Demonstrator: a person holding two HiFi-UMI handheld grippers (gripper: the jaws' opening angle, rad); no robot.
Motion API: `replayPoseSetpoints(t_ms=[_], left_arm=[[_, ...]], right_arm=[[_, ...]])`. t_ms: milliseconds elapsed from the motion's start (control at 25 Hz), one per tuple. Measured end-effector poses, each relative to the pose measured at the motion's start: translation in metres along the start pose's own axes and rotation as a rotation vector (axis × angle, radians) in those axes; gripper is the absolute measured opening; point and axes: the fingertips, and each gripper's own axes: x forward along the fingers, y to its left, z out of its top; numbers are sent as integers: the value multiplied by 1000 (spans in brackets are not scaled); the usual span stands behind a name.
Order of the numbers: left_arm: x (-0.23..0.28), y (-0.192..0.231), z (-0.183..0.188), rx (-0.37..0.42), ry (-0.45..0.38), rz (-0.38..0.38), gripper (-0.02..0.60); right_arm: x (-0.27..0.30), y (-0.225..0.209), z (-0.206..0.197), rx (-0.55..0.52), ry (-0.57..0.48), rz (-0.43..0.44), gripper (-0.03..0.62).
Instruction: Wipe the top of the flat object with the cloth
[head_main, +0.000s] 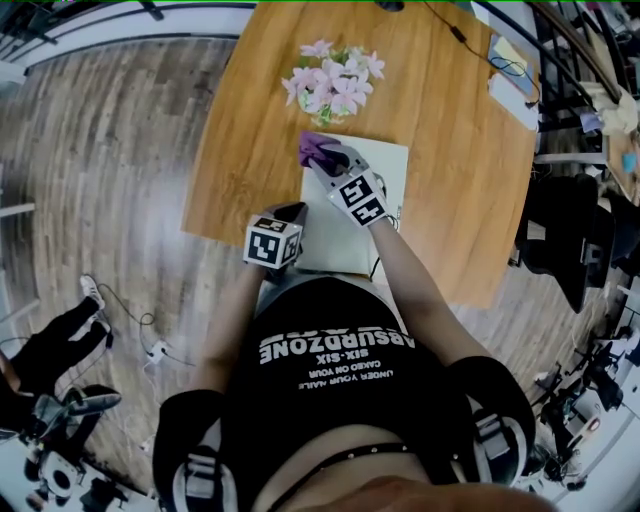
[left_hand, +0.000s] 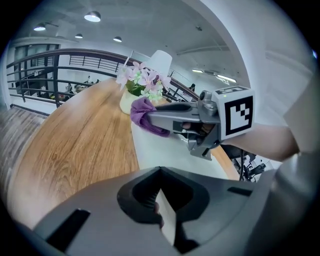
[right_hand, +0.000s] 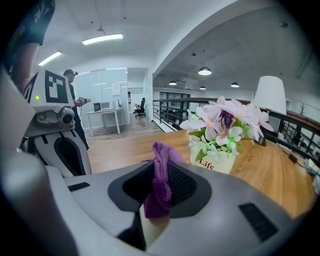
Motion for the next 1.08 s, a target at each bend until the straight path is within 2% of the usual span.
replayPoseSetpoints(t_ms=[240,400,640,1080], left_arm=[[3,0,0,17,18,4,14],[4,-1,-1,78,51,60,14],[2,-4,0,120,59,116,14],[-3,-2,-9,94,80,150,14]], right_arm=[[0,-1,-3,6,-12,-4,95],[0,-1,-4,-1,-27,-8,94],[-2,1,-4,2,-33,-8,94],[-1,10,-7,26,-27,13,92]])
